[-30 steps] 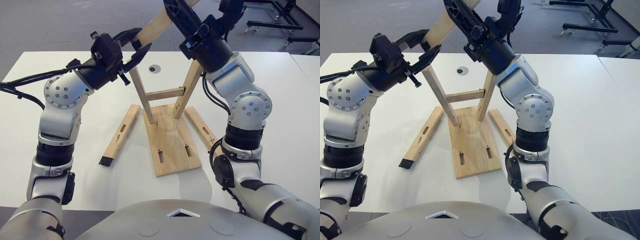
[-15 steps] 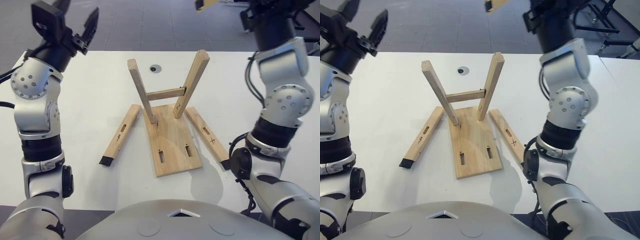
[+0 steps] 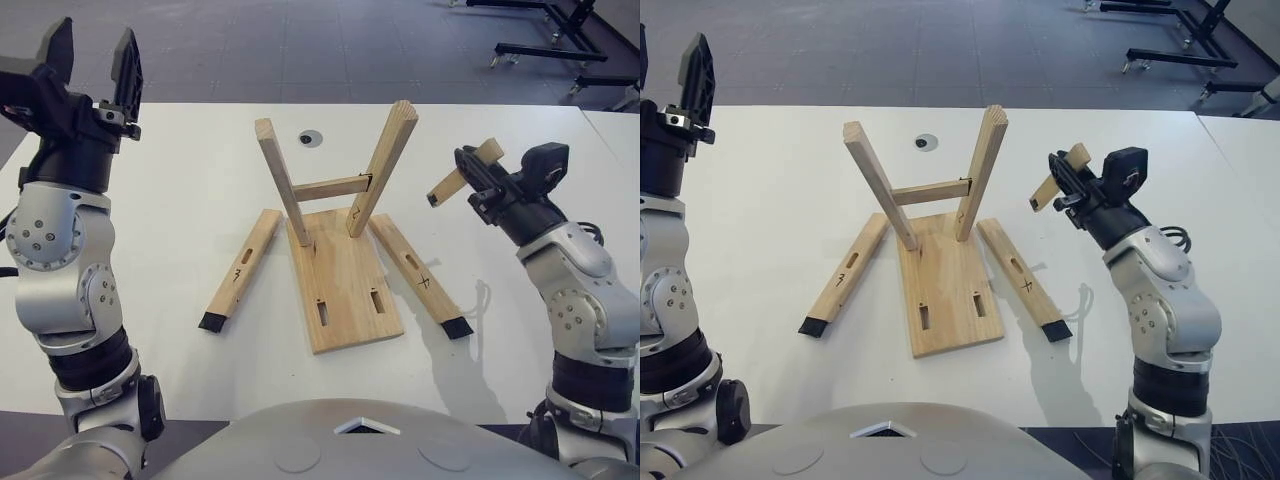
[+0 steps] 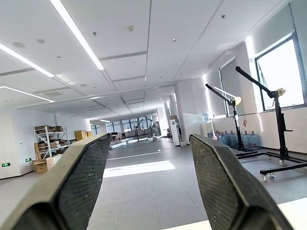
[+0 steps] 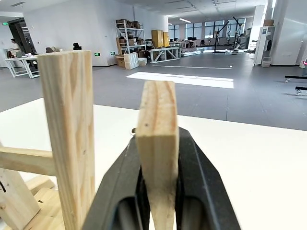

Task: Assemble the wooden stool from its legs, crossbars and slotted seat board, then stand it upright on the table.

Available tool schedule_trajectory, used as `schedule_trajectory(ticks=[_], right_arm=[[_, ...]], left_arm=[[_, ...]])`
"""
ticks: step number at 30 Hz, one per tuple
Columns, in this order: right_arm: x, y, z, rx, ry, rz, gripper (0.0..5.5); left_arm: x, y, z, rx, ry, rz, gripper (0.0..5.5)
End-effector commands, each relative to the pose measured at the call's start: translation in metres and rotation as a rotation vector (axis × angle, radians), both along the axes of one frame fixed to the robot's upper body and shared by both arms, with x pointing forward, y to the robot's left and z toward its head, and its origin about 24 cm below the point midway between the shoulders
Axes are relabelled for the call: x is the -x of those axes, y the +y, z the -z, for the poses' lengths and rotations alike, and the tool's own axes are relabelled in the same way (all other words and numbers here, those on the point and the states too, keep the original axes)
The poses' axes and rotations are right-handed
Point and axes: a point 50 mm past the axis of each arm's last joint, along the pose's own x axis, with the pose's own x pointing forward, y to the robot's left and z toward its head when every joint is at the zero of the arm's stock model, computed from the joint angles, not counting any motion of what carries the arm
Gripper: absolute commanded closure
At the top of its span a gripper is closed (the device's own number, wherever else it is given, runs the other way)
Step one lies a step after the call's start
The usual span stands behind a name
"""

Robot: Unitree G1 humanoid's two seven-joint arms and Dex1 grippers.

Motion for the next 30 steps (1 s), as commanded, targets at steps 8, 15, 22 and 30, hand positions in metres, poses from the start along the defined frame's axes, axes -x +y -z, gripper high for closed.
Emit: schedule_trajectory(ticks=[8, 15, 22, 30], right_arm=[[0.032, 0.017, 0.017, 0.031, 0.102, -0.059, 5.11], [0.046, 0.026, 0.027, 0.020, 0.129, -0.057, 5.11], [0.040, 0.014, 0.031, 0.045, 0.112, -0.016, 5.11], [0.041, 0.017, 0.036, 0.051, 0.122, -0.046, 5.11]], left_arm=[[0.005, 0.006, 0.007, -0.003, 0.059, -0.003, 2.53], [0.001, 0.004, 0.004, -0.020, 0.063, 0.023, 2.53], [0.000, 0.006, 0.003, -0.018, 0.066, 0.028, 2.53], [-0.001, 0.004, 0.000, -0.027, 0.060, 0.047, 2.53]])
